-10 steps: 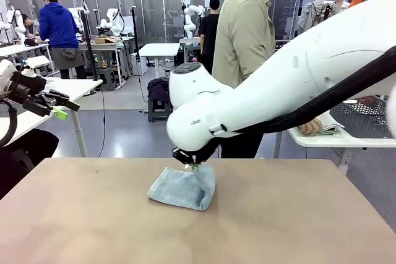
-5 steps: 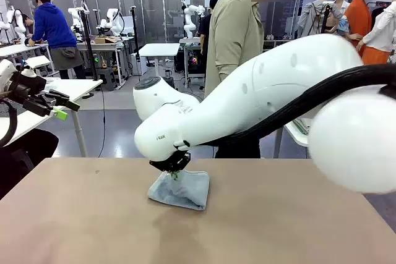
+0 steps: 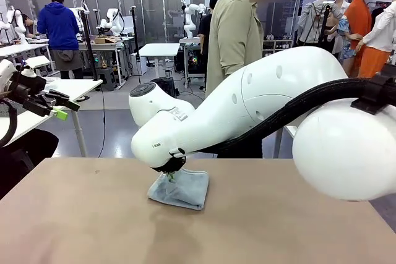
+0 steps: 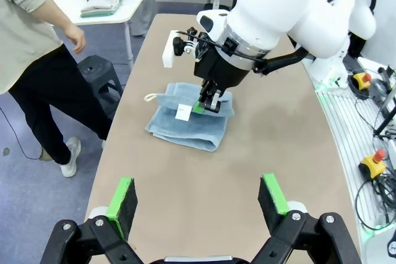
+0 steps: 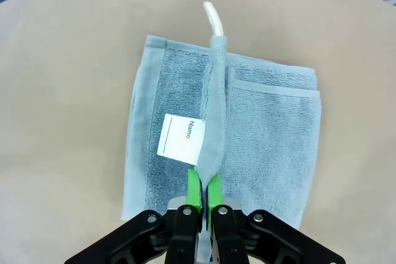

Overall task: Fold the towels and place them in the basket.
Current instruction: When a person lays out a Towel with hook on the table, fold it in half twice.

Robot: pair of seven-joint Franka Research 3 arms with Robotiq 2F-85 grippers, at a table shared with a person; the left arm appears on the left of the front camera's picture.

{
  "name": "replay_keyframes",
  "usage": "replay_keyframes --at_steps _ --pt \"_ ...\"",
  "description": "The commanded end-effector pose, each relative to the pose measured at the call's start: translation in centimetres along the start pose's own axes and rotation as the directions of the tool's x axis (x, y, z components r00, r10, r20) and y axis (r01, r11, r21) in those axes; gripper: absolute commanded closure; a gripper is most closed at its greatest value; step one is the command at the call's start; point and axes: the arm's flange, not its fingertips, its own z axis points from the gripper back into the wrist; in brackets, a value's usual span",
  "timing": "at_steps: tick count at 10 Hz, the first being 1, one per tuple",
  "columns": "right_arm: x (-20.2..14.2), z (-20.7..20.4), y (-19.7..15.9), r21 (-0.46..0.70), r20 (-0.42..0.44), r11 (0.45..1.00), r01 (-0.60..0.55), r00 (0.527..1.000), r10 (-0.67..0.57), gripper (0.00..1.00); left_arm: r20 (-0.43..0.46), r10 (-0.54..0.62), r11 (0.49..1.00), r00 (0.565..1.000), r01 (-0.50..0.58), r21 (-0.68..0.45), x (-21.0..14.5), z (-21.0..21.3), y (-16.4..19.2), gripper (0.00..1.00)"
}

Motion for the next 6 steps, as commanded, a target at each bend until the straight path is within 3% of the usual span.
replay_keyframes --at_steps 1,2,3,4,5,6 --pt "-0.27 -0.42 0.33 0.046 0.013 0.996 0.079 0.997 -0.080 0.75 -0.011 -0.003 1.000 1.000 0.003 -0.007 0.02 -0.02 -0.05 0.00" --pt "-0.32 -0.42 0.38 0.054 0.012 0.996 0.075 0.997 -0.075 0.75 -0.011 -0.003 1.000 1.000 0.003 -0.007 0.02 -0.02 -0.05 0.00" --pt "-0.38 -0.30 0.34 0.080 0.016 0.993 0.083 0.996 -0.084 0.55 -0.011 -0.003 1.000 1.000 0.003 -0.007 0.02 -0.02 -0.05 0.00" --pt "-0.37 -0.12 0.25 0.103 0.024 0.990 0.092 0.995 -0.095 0.71 -0.011 -0.003 1.000 1.000 0.003 -0.007 0.02 -0.02 -0.05 0.00" --pt "-0.33 0.05 0.06 0.121 0.029 0.988 0.097 0.994 -0.101 0.35 -0.011 -0.003 1.000 1.000 0.003 -0.007 0.02 -0.02 -0.05 0.00" --pt "-0.34 0.22 -0.11 0.141 0.029 0.985 0.102 0.994 -0.107 0.51 -0.011 -0.003 1.000 1.000 0.003 -0.007 0.02 -0.02 -0.05 0.00"
